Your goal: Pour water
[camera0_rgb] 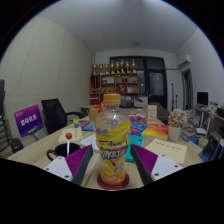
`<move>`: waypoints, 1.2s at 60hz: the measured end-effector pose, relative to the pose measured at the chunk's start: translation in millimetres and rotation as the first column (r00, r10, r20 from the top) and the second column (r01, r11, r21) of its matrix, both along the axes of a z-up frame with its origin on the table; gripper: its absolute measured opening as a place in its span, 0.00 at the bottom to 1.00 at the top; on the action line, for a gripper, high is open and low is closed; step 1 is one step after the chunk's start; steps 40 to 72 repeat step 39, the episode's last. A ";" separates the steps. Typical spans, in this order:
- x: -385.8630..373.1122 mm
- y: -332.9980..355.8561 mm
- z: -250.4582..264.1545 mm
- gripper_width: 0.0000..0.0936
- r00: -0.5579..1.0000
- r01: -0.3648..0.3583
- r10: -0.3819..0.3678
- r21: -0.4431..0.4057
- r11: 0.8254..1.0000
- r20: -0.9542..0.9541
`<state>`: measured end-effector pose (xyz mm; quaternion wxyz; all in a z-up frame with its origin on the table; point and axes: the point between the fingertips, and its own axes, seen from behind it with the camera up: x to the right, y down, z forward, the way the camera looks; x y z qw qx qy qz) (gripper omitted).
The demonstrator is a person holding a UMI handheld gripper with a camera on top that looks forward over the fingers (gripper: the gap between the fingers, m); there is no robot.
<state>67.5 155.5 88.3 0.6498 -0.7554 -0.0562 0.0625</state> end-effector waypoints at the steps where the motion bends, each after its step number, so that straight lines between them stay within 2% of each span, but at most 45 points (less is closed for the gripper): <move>1: 0.4 -4.0 1.4 0.91 1.000 -0.004 0.004 -0.003 1.000 0.003; 11: 29.7 -72.5 25.7 0.89 0.990 0.067 -0.070 0.032 0.997 0.121; 19: 30.5 -143.9 38.7 0.89 0.997 0.057 -0.057 0.013 0.998 0.058; 25: 31.5 -193.3 50.2 0.89 0.998 0.028 -0.029 0.035 0.999 0.050; 38: 37.6 -255.6 62.2 0.89 0.999 0.015 -0.016 0.043 0.999 0.035; 72: 38.4 -258.4 64.4 0.89 0.999 0.015 -0.016 0.046 0.999 0.033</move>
